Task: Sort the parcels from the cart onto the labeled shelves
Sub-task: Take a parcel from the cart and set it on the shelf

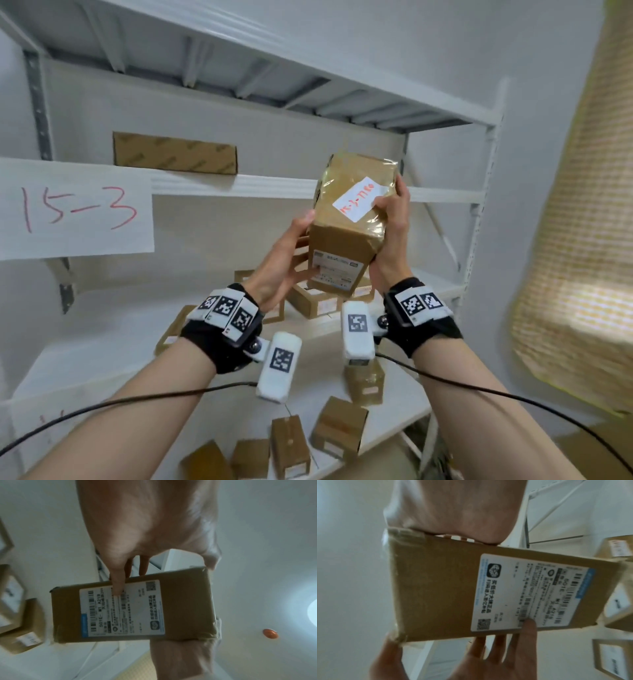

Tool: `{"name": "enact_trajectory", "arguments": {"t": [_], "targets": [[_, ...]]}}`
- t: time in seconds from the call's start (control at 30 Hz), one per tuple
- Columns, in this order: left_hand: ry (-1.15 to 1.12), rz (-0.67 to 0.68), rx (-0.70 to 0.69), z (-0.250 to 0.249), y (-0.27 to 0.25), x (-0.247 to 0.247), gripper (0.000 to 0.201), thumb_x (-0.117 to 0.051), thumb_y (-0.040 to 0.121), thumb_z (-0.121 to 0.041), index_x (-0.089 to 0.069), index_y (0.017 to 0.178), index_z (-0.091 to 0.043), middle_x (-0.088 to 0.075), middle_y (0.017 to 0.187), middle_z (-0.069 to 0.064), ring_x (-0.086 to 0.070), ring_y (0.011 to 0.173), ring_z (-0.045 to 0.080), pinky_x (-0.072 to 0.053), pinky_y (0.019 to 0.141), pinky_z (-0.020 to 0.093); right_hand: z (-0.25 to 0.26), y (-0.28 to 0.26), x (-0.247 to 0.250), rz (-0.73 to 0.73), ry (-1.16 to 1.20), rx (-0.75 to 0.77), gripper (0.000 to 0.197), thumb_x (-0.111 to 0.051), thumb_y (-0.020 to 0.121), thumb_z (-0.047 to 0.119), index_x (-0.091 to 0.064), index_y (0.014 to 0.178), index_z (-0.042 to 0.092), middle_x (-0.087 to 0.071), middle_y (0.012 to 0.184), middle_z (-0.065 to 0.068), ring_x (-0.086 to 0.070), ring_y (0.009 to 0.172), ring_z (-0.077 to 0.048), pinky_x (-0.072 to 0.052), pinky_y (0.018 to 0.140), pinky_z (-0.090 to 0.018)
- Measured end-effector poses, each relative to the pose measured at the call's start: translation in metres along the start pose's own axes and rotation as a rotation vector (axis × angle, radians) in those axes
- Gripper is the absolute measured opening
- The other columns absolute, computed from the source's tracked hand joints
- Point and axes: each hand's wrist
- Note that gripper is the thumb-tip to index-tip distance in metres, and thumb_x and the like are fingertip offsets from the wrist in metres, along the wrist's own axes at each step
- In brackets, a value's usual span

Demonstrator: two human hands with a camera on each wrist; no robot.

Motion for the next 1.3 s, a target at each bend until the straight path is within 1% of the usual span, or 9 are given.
{"name": "enact_trajectory", "arguments": {"t": [0.2, 0.27, 0.37, 0.53, 0.67, 0.8, 0.93, 1.17, 1.3], "targets": [[0.154, 0.015, -0.193, -0.073, 0.054, -0.024, 0.091, -0.065, 0.064, -0.072, -0.049, 0.136, -0.019, -0.066, 0.119, -0.002, -0.062, 0.113, 0.015, -0.049, 0.096, 0.036, 0.046, 0.047, -0.022, -0.041, -0.025, 0.235, 0.07, -0.061, 0.082, 0.028, -0.04, 0.148, 0.02, -0.051, 0.146, -0.015, -0.051, 0.132, -0.035, -0.042, 0.11, -0.057], [0.226, -0.016, -0.268, -0.097, 0.072, -0.022, 0.092, -0.069, 0.058, -0.069, -0.051, 0.13, -0.016, -0.067, 0.111, -0.002, -0.065, 0.103, 0.012, -0.052, 0.088, 0.034, 0.055, 0.062, -0.03, -0.053, 0.018, 0.272, 0.072, -0.064, 0.08, 0.029, -0.04, 0.146, 0.02, -0.051, 0.145, -0.015, -0.051, 0.133, -0.035, -0.042, 0.111, -0.058], [0.333, -0.041, -0.36, -0.128, 0.092, -0.015, 0.075, -0.07, 0.056, -0.067, -0.055, 0.115, -0.023, -0.064, 0.11, -0.003, -0.064, 0.102, 0.012, -0.053, 0.094, 0.037, 0.059, 0.078, -0.038, -0.091, 0.048, 0.304, 0.077, -0.065, 0.079, 0.025, -0.034, 0.15, 0.025, -0.049, 0.147, -0.01, -0.052, 0.132, -0.026, -0.045, 0.11, -0.054], [0.477, -0.115, -0.465, -0.155, 0.131, 0.006, 0.073, -0.071, 0.057, -0.064, -0.056, 0.116, -0.023, -0.06, 0.116, 0.001, -0.063, 0.103, 0.013, -0.054, 0.09, 0.031, 0.036, 0.102, -0.044, -0.095, 0.074, 0.237, 0.096, -0.071, 0.072, 0.03, -0.021, 0.153, 0.047, -0.039, 0.153, -0.01, -0.051, 0.133, -0.024, -0.048, 0.108, -0.053], [0.557, -0.198, -0.441, -0.146, 0.168, 0.023, 0.06, -0.071, 0.062, -0.059, -0.057, 0.109, -0.026, -0.061, 0.111, 0.0, -0.063, 0.106, 0.021, -0.051, 0.095, 0.041, -0.002, 0.123, -0.042, -0.089, 0.054, 0.17, 0.092, -0.073, 0.077, 0.024, -0.023, 0.151, 0.046, -0.033, 0.151, -0.003, -0.05, 0.132, -0.023, -0.052, 0.104, -0.051], [0.618, -0.231, -0.402, -0.125, 0.201, 0.031, 0.065, -0.067, 0.061, -0.056, -0.054, 0.113, -0.02, -0.056, 0.103, -0.001, -0.056, 0.095, 0.016, -0.045, 0.08, 0.027, -0.044, 0.151, -0.031, -0.093, 0.086, 0.065, 0.076, -0.07, 0.088, 0.013, -0.026, 0.146, 0.033, -0.034, 0.148, -0.006, -0.059, 0.113, -0.012, -0.057, 0.099, -0.044], [0.79, -0.343, -0.336, -0.102, 0.239, 0.043, 0.047, -0.07, 0.088, -0.031, -0.051, 0.127, -0.013, -0.054, 0.117, 0.004, -0.056, 0.106, 0.017, -0.047, 0.08, 0.022, -0.087, 0.181, -0.018, -0.161, 0.037, -0.054, 0.049, -0.067, 0.091, 0.012, -0.038, 0.128, 0.025, -0.038, 0.142, -0.01, -0.062, 0.097, -0.011, -0.06, 0.079, -0.03], [1.173, -0.576, -0.199, -0.082, 0.291, 0.055, 0.057, -0.076, 0.077, -0.009, -0.048, 0.125, -0.017, -0.035, 0.134, 0.011, -0.051, 0.115, 0.029, -0.046, 0.098, 0.034, -0.125, 0.247, -0.026, -0.114, -0.333, -0.189, 0.034, -0.072, 0.083, 0.009, -0.052, 0.107, 0.019, -0.041, 0.127, -0.009, -0.058, 0.078, -0.017, -0.059, 0.088, -0.046], [1.25, -0.637, -0.188, -0.073, 0.305, 0.061, 0.051, -0.073, 0.079, -0.005, -0.051, 0.124, -0.015, -0.039, 0.133, 0.011, -0.054, 0.114, 0.031, -0.044, 0.097, 0.033, -0.149, 0.291, -0.026, -0.057, -0.409, -0.271, 0.042, -0.075, 0.068, 0.005, -0.048, 0.088, 0.031, -0.052, 0.129, -0.013, -0.068, 0.088, -0.029, -0.061, 0.085, -0.049]]}}
Point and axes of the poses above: each hand's wrist, its own y-axis towards the middle knuckle, its own x-axis out of the back of the hand, z = x × y
